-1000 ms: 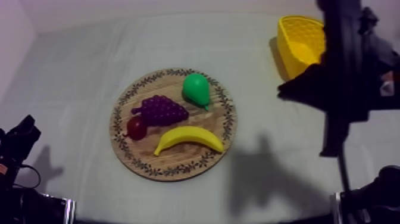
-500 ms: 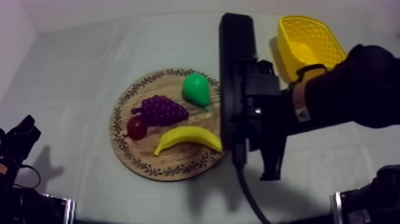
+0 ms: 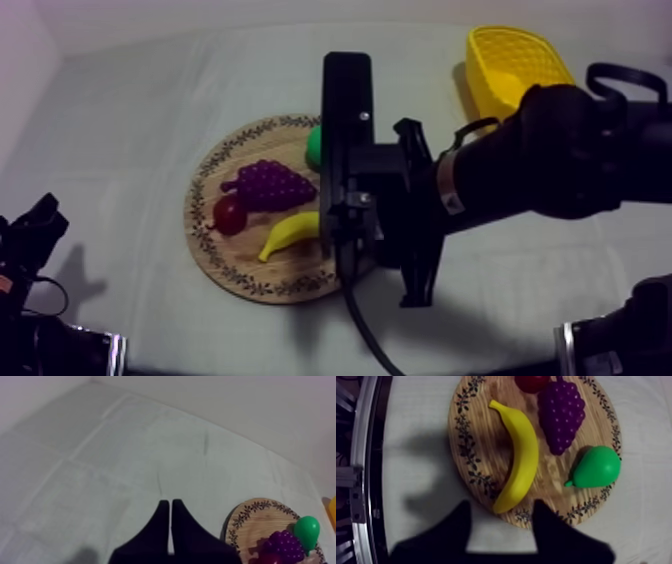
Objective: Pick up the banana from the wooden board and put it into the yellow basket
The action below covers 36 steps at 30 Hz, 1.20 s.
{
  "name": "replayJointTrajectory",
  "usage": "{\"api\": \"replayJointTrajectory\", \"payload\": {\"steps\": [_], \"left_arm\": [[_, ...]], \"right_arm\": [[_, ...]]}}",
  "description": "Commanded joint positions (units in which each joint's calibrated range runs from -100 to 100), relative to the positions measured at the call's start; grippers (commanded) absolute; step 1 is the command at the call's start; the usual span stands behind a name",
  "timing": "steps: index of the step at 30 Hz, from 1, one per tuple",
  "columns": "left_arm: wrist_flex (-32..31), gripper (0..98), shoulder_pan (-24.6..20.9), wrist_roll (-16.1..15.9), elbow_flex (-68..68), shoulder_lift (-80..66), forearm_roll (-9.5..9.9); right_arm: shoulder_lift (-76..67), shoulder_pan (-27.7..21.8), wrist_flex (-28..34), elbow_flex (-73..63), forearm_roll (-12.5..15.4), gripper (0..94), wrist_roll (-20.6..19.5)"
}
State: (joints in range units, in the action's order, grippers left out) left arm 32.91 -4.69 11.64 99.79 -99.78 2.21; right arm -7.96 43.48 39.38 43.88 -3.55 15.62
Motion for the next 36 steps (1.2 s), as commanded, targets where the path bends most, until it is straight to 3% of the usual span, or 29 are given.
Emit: {"api": "replayJointTrajectory", "payload": {"steps": [1,7,18,36], "left_arm": [[0.0,0.1,0.0,0.0,0.0,0.0,-0.03],[0.0,0.1,0.0,0.0,0.0,0.0,-0.03],[0.0,0.1,0.0,0.0,0.0,0.0,-0.03],[0.0,0.1,0.0,0.0,0.0,0.0,-0.03]], "right_arm": [[0.2,0.1,-0.1,-0.2,-0.4,60.9,-0.4],[2.0,0.3,-0.9,-1.4,-0.6,68.3,-0.7],[12.6,-0.7,-3.2,-5.9,0.9,60.8,0.9],[33.5,-3.5,-5.7,-18.5,2.6,56.3,3.6]]}}
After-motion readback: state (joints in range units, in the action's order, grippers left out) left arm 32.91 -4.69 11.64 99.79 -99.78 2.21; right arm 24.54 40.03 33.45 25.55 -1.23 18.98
